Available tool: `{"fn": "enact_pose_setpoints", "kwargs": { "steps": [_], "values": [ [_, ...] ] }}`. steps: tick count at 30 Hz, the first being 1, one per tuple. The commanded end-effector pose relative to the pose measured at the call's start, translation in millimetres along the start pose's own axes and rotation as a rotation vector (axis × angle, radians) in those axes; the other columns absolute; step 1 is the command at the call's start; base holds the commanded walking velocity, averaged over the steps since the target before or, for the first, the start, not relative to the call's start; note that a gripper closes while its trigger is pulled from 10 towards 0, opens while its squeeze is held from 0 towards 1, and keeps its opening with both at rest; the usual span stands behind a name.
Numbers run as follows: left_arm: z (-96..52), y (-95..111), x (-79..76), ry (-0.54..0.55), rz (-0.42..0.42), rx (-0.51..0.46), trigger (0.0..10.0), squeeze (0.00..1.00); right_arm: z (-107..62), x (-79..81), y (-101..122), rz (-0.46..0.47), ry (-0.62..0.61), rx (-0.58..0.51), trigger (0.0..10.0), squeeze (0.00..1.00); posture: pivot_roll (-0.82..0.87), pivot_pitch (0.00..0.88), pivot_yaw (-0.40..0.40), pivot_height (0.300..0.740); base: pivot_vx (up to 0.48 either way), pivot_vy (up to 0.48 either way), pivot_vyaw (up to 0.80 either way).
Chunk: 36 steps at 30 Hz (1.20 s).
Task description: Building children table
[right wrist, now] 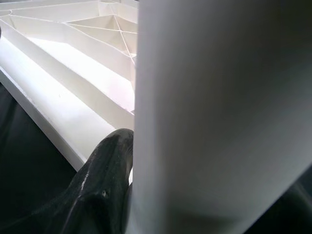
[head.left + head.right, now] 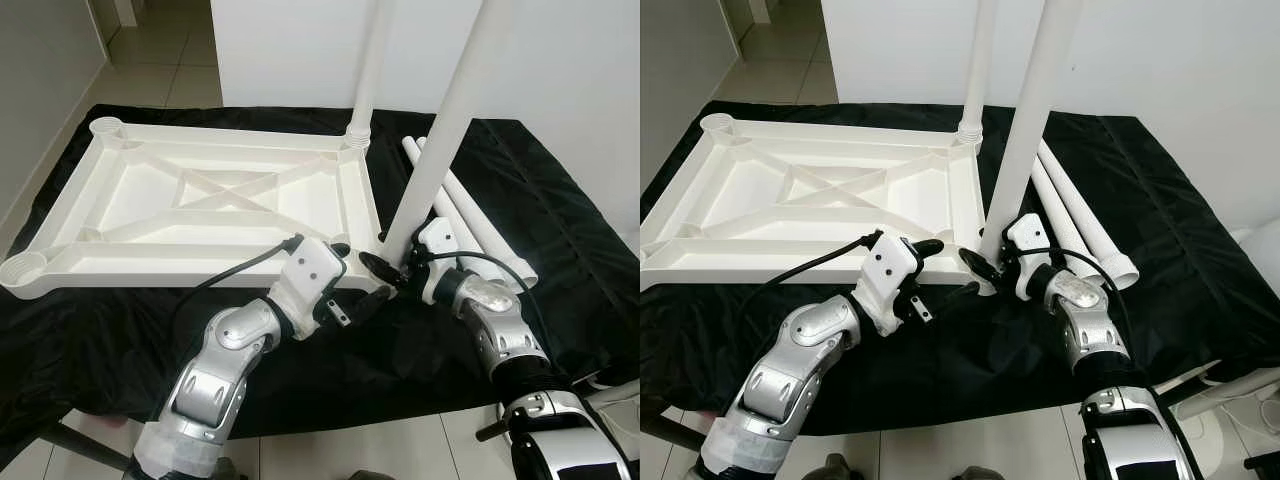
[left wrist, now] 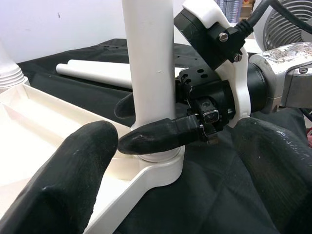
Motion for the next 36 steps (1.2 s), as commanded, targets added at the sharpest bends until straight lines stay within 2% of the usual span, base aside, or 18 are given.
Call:
{"fn": "enact_pose_setpoints", "kwargs": {
  "steps": [1, 4, 5, 8, 10, 13, 17, 18, 19, 22, 25, 26, 29, 36],
  "values": [
    [1.1, 3, 4.5, 0.046, 0.004, 0.001, 10.0, 0.00, 1.4, 6.1, -10, 0.042, 0.002, 0.014, 10.0, 0.00, -0.01, 0.000, -0.045, 0.740, 0.000, 0.000, 0.00],
    [1.5, 3, 4.2, 0.046, 0.002, 0.000, 10.0, 0.00, 3.1, 6.6, -10, 0.041, -0.032, 0.009, 10.0, 0.00, -0.01, 0.000, -0.045, 0.740, 0.000, 0.000, 0.00],
    [2.1, 3, 3.9, 0.045, 0.002, -0.001, 10.0, 0.00, 5.2, 2.7, -11, 0.029, -0.093, 0.015, 10.0, 0.00, -0.01, 0.000, -0.045, 0.740, 0.000, 0.000, 0.00],
    [2.9, 4, 3.9, 0.046, 0.002, -0.003, 10.0, 0.00, 7.4, -0.1, -11, 0.029, -0.149, 0.020, 10.0, 0.00, -0.02, 0.000, -0.050, 0.740, 0.000, 0.000, 0.00],
    [3.7, 5, 3.8, 0.048, 0.000, -0.009, 10.0, 0.00, 11.8, 3.1, -11, 0.065, -0.233, 0.007, 10.0, 0.00, -0.02, 0.000, -0.052, 0.740, 0.000, 0.000, 0.00],
    [3.6, 6, 3.7, 0.048, -0.001, -0.010, 10.0, 0.00, 12.9, 6.1, -10, 0.073, -0.250, 0.002, 10.0, 0.00, -0.02, 0.000, -0.052, 0.740, 0.000, 0.000, 0.00],
    [1.3, 5, 3.3, 0.054, -0.006, -0.008, 10.0, 0.00, 17.2, 15.9, -11, 0.189, -0.418, -0.035, 10.0, 0.00, -0.02, 0.000, -0.056, 0.740, 0.000, 0.000, 0.00],
    [1.1, 5, 3.5, 0.055, -0.008, -0.008, 10.0, 0.00, 15.3, 13.4, -12, 0.218, -0.512, -0.046, 10.0, 0.00, -0.02, 0.000, -0.056, 0.740, 0.000, 0.000, 0.00],
    [1.1, 5, 3.5, 0.055, -0.008, -0.008, 10.0, 0.00, 15.3, 13.4, -12, 0.218, -0.512, -0.046, 10.0, 0.00, -0.02, 0.000, -0.056, 0.740, 0.000, 0.000, 0.00],
    [1.2, 5, 4.1, 0.059, -0.012, -0.008, 10.0, 0.00, 7.6, 10.5, -15, 0.277, -0.729, -0.064, 10.0, 0.00, -0.02, 0.000, -0.056, 0.740, 0.000, 0.000, 0.00],
    [1.4, 6, 4.1, 0.059, -0.013, -0.008, 10.0, 0.00, 6.1, 14.6, -14, 0.302, -0.791, -0.075, 10.0, 0.00, -0.02, 0.000, -0.054, 0.740, 0.000, 0.000, 0.00],
    [1.4, 6, 3.7, 0.059, -0.015, -0.008, 10.0, 0.00, 10.9, 22.1, -12, 0.334, -0.759, -0.087, 10.0, 0.00, -0.02, 0.000, -0.048, 0.740, 0.000, 0.000, 0.00],
    [1.4, 5, 3.4, 0.057, -0.018, -0.008, 10.0, 0.00, 16.7, 31.3, -8, 0.379, -0.706, -0.106, 10.0, 0.00, -0.03, 0.000, -0.045, 0.740, 0.000, 0.000, 0.00],
    [3.2, 7, 5.5, 0.049, -0.014, -0.010, 10.0, 0.00, 13.0, 27.3, 3, 0.314, -0.678, -0.120, 10.0, 0.00, -0.03, 0.000, -0.044, 0.740, 0.000, 0.000, 0.00]
  ]
}}
Point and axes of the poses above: a point about 5 cm out from each wrist's last joint towards the gripper, its own z axis pointing out of the wrist towards the gripper, its own y axis along the axis of the wrist's last joint, x = y × z, the point moved 5 cm from there along z, pointing out of the wrist towards the gripper, and after that the axes turned 11 degrees about z, right-handed, at the moved point
